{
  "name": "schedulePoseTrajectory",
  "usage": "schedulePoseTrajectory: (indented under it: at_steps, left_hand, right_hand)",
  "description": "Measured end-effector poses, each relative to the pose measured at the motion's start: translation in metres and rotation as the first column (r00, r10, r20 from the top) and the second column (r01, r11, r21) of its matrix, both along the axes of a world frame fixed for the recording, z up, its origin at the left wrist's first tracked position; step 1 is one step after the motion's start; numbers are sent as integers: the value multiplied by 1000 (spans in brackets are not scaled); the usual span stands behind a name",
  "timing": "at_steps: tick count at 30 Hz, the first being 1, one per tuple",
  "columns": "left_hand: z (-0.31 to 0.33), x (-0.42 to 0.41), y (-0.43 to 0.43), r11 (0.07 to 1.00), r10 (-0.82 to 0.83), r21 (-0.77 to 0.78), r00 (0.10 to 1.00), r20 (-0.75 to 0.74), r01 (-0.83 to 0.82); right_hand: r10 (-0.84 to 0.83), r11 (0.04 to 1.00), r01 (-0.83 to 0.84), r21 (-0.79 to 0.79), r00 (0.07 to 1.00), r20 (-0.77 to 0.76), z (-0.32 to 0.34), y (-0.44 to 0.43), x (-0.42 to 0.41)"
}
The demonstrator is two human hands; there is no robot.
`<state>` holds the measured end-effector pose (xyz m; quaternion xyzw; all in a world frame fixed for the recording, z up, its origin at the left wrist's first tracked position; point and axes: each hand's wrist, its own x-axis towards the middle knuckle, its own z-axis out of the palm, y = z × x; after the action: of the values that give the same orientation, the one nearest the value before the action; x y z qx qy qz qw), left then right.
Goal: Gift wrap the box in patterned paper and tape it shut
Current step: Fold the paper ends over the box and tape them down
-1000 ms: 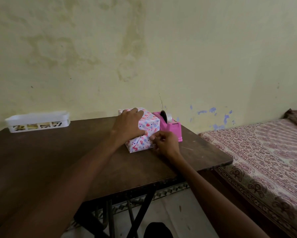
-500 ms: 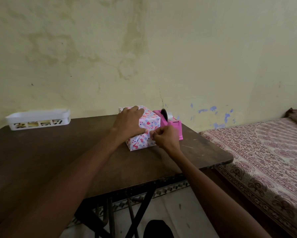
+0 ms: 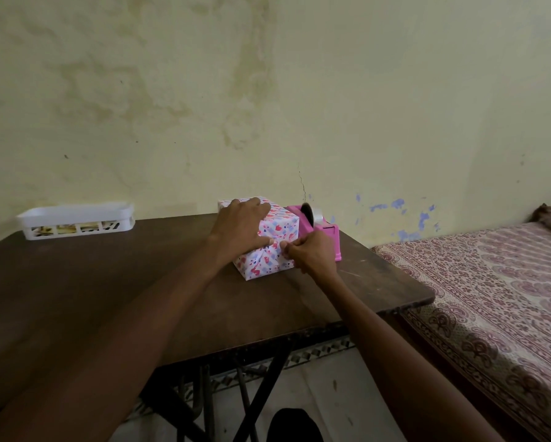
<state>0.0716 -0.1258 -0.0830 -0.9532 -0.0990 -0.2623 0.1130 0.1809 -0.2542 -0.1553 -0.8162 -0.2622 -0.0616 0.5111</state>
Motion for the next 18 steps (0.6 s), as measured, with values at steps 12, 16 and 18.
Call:
schedulePoseTrajectory:
  at_steps: [12,16,18]
  left_hand:
    - [0,0,2,1000,9,17,1000,1,-9]
    - [-1,1,3,1000,7,24,1000,9,-7]
    - [-2,1,5,1000,7,24,1000,12,-7]
  right_hand:
    - [-31,1000,31,2,999,-18,-1,5,1]
    - [-68,998,68,10,998,-5,-4,-8,5]
    - [-81,997,81,1,996,-20,-7,-13,4]
